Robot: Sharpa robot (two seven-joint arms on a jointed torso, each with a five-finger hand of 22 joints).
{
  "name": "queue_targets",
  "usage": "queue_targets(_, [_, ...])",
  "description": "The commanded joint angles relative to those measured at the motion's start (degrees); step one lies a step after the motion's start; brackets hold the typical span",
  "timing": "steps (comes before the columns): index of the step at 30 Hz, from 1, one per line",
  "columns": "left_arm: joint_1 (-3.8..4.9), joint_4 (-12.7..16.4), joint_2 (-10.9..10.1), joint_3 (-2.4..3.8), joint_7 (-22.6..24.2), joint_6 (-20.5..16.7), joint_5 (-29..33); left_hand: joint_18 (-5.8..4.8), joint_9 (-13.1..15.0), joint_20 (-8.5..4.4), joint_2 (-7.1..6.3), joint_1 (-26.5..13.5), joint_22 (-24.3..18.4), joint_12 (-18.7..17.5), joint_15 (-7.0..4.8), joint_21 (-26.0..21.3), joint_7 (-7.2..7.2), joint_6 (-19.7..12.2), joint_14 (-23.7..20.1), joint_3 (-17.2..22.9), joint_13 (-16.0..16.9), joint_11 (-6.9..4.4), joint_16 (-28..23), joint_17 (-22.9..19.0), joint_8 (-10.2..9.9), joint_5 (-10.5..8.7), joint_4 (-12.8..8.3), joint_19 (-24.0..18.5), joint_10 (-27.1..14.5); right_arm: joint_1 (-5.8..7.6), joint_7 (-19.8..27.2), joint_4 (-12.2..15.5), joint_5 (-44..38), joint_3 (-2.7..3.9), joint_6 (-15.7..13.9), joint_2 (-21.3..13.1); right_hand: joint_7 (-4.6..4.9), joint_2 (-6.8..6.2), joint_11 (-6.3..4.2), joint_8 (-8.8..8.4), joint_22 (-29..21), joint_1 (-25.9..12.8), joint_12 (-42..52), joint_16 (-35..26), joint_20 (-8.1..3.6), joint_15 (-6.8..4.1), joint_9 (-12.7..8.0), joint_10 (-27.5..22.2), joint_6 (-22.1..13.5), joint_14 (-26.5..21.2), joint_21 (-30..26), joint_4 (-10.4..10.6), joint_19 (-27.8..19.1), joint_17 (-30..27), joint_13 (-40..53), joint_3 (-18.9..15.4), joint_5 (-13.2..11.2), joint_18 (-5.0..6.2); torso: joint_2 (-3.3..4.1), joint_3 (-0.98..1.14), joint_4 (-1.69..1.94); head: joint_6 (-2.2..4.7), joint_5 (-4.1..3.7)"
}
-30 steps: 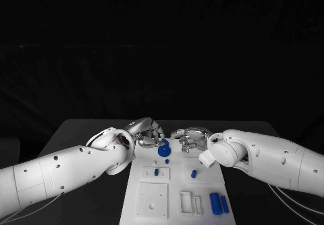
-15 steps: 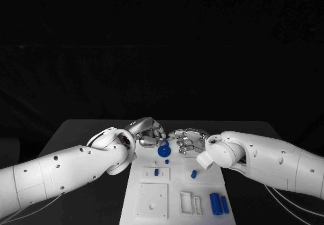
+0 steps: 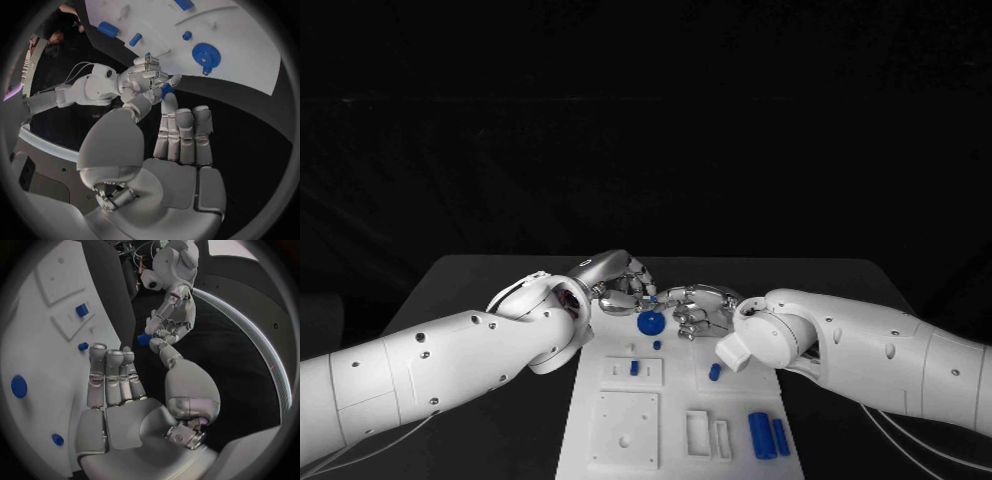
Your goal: Assemble the parts on the task board
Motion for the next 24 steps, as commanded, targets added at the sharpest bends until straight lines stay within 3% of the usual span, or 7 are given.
queue_targets(1, [0.12, 0.26, 0.12, 0.07, 0.23, -0.05, 0.22, -0.39, 0.05, -5.05, 0.04, 0.62, 0.81, -0.37, -0.27, 0.27, 0.25, -0.02, 0.17, 0.14, -0.07, -0.06, 0.37, -0.05, -0.12, 0.03, -0.35, 0.18, 0.40, -0.11, 1.28, 0.41, 2.73, 0.02, 2.99, 0.03, 0.52, 0.10, 0.08, -0.30, 0.99, -0.75, 0.31, 0.03, 0.06, -0.02, -0.10, -0.53, -0.54, -0.38, -0.13, 0.01, -0.42, 0.10, -0.09, -0.49, -0.45, 3.12, 0.02, 0.01, 0.00, -0.15, 0.01])
queue_targets(11, [0.12, 0.11, 0.18, 0.07, 0.11, 0.25, 0.22, -0.38, 0.06, -5.05, 0.09, 0.68, 0.80, -0.40, -0.28, 0.28, 0.25, 0.01, 0.20, 0.17, -0.10, -0.06, 0.38, -0.06, -0.12, 0.05, -0.41, 0.20, 0.45, -0.33, 3.28, 1.57, 4.87, 0.03, 4.39, -0.32, 0.56, -0.03, 0.12, -0.39, 1.06, -3.10, 0.62, 0.16, 0.01, 0.03, -0.13, -0.88, -0.80, -0.64, -0.27, 0.27, -0.71, 0.33, -0.27, -1.92, -3.73, 3.12, -0.02, 0.02, -0.02, -0.20, 0.08])
queue_targets(18, [0.12, 0.11, 0.15, 0.07, 0.12, 0.32, 0.21, -0.38, 0.06, -5.05, 0.14, 0.73, 0.80, -0.43, -0.28, 0.28, 0.25, 0.03, 0.22, 0.20, -0.13, -0.07, 0.38, -0.06, -0.13, 0.06, -0.47, 0.22, 0.48, -0.34, 3.98, 1.61, 5.55, 0.04, 4.39, -0.45, 0.50, 0.35, 0.06, -0.29, 1.08, -3.10, 0.73, 0.21, -0.08, -0.02, -0.09, -0.86, -0.65, -0.62, -0.26, 0.13, -0.71, 0.38, -0.31, -1.86, -4.13, 3.12, -0.04, -0.01, -0.03, -0.16, 0.08])
queue_targets(22, [0.12, 0.19, 0.18, 0.07, 0.12, 0.37, 0.21, -0.37, 0.06, -5.05, 0.19, 0.77, 0.79, -0.44, -0.28, 0.28, 0.24, 0.04, 0.23, 0.23, -0.14, -0.07, 0.38, -0.07, -0.13, 0.06, -0.50, 0.24, 0.50, -0.34, 4.39, 1.54, 5.55, 0.04, 4.16, -0.49, 0.32, 1.87, -0.10, 0.06, 1.12, -2.37, 0.93, 0.32, -0.21, -0.18, 0.07, -0.71, -0.03, -0.50, -0.14, -0.18, -0.57, 0.44, -0.37, -1.18, -4.36, 3.12, -0.02, -0.01, -0.03, -0.18, 0.12])
queue_targets(24, [0.12, 0.19, 0.16, 0.07, 0.11, 0.36, 0.21, -0.37, 0.05, -5.05, 0.21, 0.79, 0.79, -0.45, -0.28, 0.28, 0.24, 0.05, 0.23, 0.24, -0.15, -0.07, 0.38, -0.07, -0.13, 0.07, -0.52, 0.24, 0.51, -0.34, 4.53, 1.47, 5.52, 0.04, 4.10, -0.53, 0.19, 3.07, -0.24, 0.24, 1.16, -1.54, 1.05, 0.37, -0.26, -0.30, 0.15, -0.59, 0.32, -0.40, 0.00, -0.43, -0.45, 0.47, -0.45, -0.35, -5.70, 3.12, -0.02, -0.04, -0.04, -0.20, 0.11])
